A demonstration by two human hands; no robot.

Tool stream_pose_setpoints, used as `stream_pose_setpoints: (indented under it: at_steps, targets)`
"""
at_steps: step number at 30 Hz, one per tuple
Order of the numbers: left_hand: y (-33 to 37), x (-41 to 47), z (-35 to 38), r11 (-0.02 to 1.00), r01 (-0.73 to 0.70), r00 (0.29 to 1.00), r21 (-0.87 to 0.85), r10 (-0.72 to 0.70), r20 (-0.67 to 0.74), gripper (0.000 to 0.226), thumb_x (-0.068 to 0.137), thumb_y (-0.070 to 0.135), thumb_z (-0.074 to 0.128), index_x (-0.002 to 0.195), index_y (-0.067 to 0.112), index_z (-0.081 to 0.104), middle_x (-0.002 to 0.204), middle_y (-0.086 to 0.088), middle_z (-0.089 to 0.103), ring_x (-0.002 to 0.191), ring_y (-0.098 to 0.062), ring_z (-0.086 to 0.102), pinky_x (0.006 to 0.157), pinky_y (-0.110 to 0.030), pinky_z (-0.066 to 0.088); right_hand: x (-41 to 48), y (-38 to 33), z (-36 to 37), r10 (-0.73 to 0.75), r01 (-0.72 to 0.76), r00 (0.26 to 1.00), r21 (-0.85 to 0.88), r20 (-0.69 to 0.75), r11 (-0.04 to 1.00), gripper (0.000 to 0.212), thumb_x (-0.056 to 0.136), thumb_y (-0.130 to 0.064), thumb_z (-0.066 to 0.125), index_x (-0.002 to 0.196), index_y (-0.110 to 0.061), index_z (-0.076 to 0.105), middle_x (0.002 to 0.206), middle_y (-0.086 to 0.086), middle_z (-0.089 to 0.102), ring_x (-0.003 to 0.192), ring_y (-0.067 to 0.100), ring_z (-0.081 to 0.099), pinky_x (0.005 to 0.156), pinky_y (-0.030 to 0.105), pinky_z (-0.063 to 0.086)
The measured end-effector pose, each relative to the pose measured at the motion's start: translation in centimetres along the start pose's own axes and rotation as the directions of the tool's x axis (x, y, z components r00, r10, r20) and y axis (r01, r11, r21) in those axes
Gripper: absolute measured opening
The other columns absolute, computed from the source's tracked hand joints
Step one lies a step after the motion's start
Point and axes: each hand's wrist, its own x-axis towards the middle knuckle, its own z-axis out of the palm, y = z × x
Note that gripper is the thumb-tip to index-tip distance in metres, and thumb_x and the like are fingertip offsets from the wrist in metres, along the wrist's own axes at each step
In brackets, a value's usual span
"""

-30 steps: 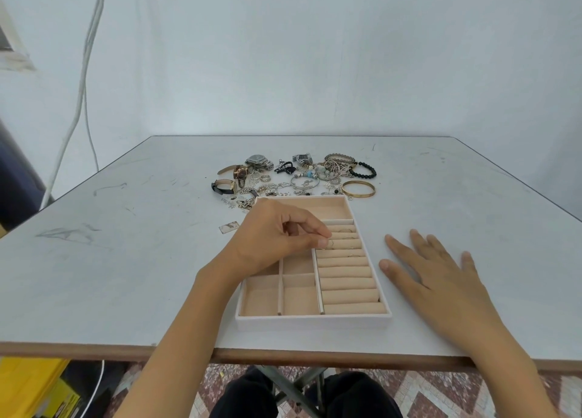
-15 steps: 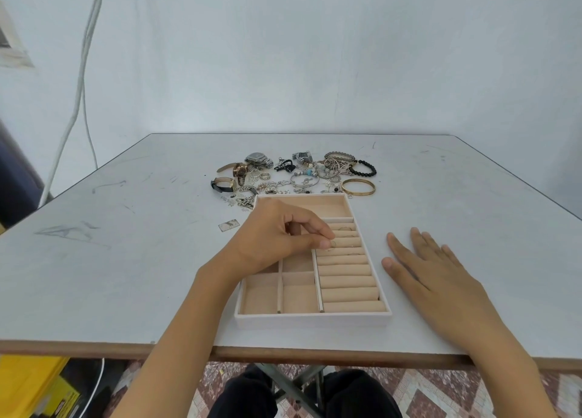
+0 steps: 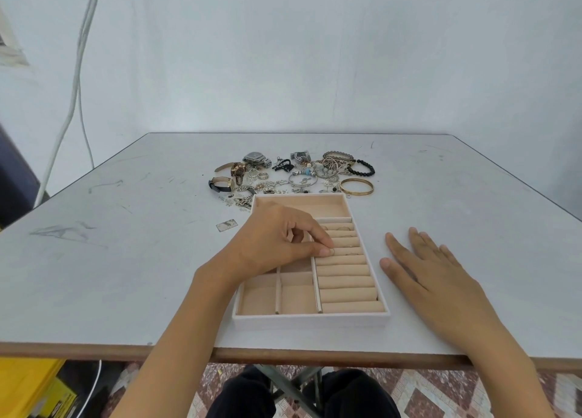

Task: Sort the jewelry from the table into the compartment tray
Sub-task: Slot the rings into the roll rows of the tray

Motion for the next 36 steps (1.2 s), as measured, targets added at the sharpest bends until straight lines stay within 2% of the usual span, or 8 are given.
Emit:
stream_pose_setpoints:
  at_steps: [3, 5, 10, 15, 17, 22, 29, 36]
  targets:
    - [-0.11, 0.06, -0.04, 0.999, -0.042, 0.999, 0.028, 0.042, 0.013, 0.010, 0.078, 0.023, 0.077, 0.087, 0.020, 0.078, 0.082, 0.008, 0.070, 0.058, -0.017, 0.051, 0.056, -0.017, 0.036, 0.02, 0.03, 0.02, -0.001, 0.001, 1.000, -0.002, -0.002, 1.000, 0.058, 0.095, -0.056, 0.013, 0.150, -0.039, 0.003, 0.160, -0.004, -0.007, 0.146, 0.006, -0.009, 0.118, 0.026, -0.006]
    - [-0.15, 0.05, -0.23, 0.996, -0.083, 0.997, 0.020, 0.083, -0.008, 0.012, 0.081, 0.018, 0.074, 0.093, 0.018, 0.076, 0.090, 0.011, 0.067, 0.061, -0.014, 0.053, 0.059, -0.015, 0.037, 0.00, 0.05, 0.03, -0.002, 0.002, 1.000, 0.001, -0.004, 1.000, 0.058, 0.095, -0.056, 0.013, 0.150, -0.040, 0.002, 0.160, -0.005, -0.007, 0.146, 0.006, -0.010, 0.117, 0.026, -0.006]
    - [0.07, -0.19, -0.53, 0.987, -0.157, 0.986, 0.024, 0.158, -0.051, 0.026, 0.084, -0.002, 0.062, 0.091, 0.018, 0.077, 0.103, 0.002, 0.062, 0.074, -0.009, 0.052, 0.069, -0.013, 0.039, 0.02, 0.07, 0.06, -0.001, 0.001, 1.000, 0.011, -0.009, 1.000, 0.058, 0.095, -0.056, 0.014, 0.150, -0.040, 0.004, 0.160, -0.005, -0.007, 0.146, 0.007, -0.009, 0.118, 0.026, -0.006]
    - [-0.34, -0.07, -0.44, 0.968, -0.196, 0.979, 0.159, 0.204, -0.033, 0.034, 0.077, 0.003, 0.054, 0.087, 0.026, 0.078, 0.104, 0.009, 0.064, 0.087, -0.015, 0.053, 0.083, -0.028, 0.045, -0.02, 0.08, -0.03, 0.000, 0.000, 1.000, 0.003, -0.009, 1.000, 0.058, 0.096, -0.056, 0.014, 0.150, -0.040, 0.004, 0.160, -0.005, -0.007, 0.146, 0.007, -0.008, 0.117, 0.026, -0.006]
    - [-0.39, -0.09, -0.34, 0.966, -0.198, 0.978, 0.166, 0.206, -0.030, 0.033, 0.077, 0.007, 0.053, 0.086, 0.026, 0.078, 0.103, 0.009, 0.064, 0.086, -0.014, 0.053, 0.084, -0.030, 0.046, -0.06, 0.09, -0.03, 0.001, -0.001, 1.000, 0.011, -0.010, 1.000, 0.058, 0.095, -0.056, 0.015, 0.150, -0.040, 0.004, 0.160, -0.005, -0.007, 0.146, 0.007, -0.008, 0.117, 0.026, -0.006]
    - [-0.37, -0.09, -0.41, 0.971, -0.197, 0.979, 0.139, 0.203, -0.035, 0.042, 0.073, -0.007, 0.053, 0.087, 0.024, 0.078, 0.103, 0.008, 0.064, 0.087, -0.018, 0.054, 0.083, -0.029, 0.046, -0.03, 0.08, 0.01, -0.002, 0.002, 1.000, 0.006, -0.008, 1.000, 0.058, 0.095, -0.056, 0.014, 0.150, -0.040, 0.004, 0.160, -0.005, -0.007, 0.146, 0.007, -0.008, 0.116, 0.025, -0.006]
    - [-0.44, -0.06, -0.26, 0.963, -0.196, 0.980, 0.186, 0.201, -0.007, 0.041, 0.072, -0.001, 0.050, 0.085, 0.026, 0.078, 0.099, 0.008, 0.065, 0.085, -0.003, 0.050, 0.085, -0.026, 0.042, 0.04, 0.15, 0.07, -0.003, 0.003, 1.000, 0.005, -0.006, 1.000, 0.059, 0.094, -0.057, 0.014, 0.150, -0.041, 0.003, 0.160, -0.005, -0.008, 0.146, 0.007, -0.010, 0.116, 0.025, -0.007]
    - [-0.74, 0.00, -0.08, 0.954, -0.195, 0.980, 0.230, 0.196, 0.021, 0.039, 0.075, 0.004, 0.050, 0.085, 0.028, 0.079, 0.097, 0.013, 0.066, 0.083, -0.004, 0.049, 0.083, -0.023, 0.039, -0.04, 0.08, -0.02, -0.002, 0.002, 1.000, 0.011, -0.005, 1.000, 0.058, 0.095, -0.057, 0.015, 0.150, -0.041, 0.003, 0.160, -0.005, -0.007, 0.146, 0.007, -0.009, 0.115, 0.024, -0.007]
